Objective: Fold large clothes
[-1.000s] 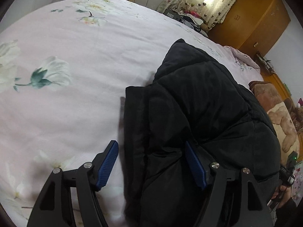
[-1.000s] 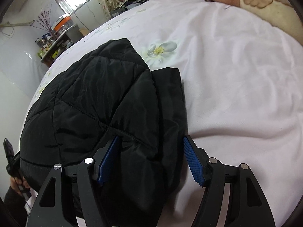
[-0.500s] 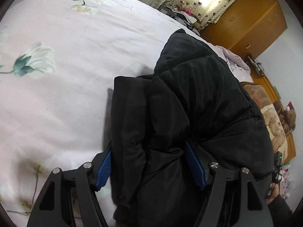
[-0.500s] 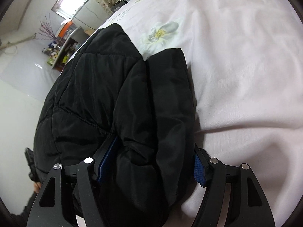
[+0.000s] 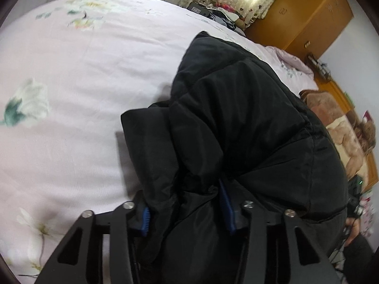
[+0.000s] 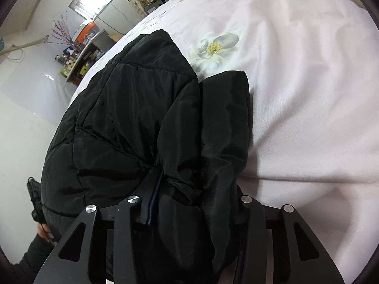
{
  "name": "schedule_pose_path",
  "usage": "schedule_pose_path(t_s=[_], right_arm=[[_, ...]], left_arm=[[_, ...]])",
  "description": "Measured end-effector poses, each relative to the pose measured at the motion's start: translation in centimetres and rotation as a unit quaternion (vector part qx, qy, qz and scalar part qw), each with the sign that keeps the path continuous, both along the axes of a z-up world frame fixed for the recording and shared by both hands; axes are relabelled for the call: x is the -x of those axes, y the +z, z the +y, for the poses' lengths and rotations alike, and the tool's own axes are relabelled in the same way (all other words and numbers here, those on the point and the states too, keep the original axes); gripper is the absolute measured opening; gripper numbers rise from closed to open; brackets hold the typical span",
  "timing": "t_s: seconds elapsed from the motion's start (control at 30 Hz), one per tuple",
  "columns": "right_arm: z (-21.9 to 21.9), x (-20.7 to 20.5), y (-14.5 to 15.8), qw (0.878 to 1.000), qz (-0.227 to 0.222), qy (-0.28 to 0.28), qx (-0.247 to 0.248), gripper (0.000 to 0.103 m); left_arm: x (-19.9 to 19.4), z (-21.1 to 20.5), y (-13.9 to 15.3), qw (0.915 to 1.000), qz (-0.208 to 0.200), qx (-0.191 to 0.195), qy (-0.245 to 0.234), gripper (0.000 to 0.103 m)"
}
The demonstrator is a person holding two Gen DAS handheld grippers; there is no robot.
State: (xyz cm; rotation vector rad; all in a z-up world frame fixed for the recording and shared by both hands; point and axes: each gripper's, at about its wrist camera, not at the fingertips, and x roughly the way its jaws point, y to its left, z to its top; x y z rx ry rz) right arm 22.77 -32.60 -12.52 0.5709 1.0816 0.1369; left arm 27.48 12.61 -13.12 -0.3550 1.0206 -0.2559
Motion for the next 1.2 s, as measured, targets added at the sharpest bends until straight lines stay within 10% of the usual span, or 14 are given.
schedule_pose_path(t_s=[0.23,0.7,1.2], right_arm=[[1.6,0.8,4.1,0.998,-0.017,0.001,0.053,0.025],[2.3,6.9,11.1,0.994,-0.093,0.023,0.054,0.023],[6.9,-2.4,13.1,0.989,-0.133,0.039,0.057,0.023]], left_arm=[[1.3,-0.9,4.4,0.9972,-0.034,-0.066,-0.008,0.026],[6.5,1.5,10.9,0.9943,-0.099,-0.039,0.005,0.024],[-0.9,4.4,13.8,0.9888,-0.137,-0.057,0.020,0.025]])
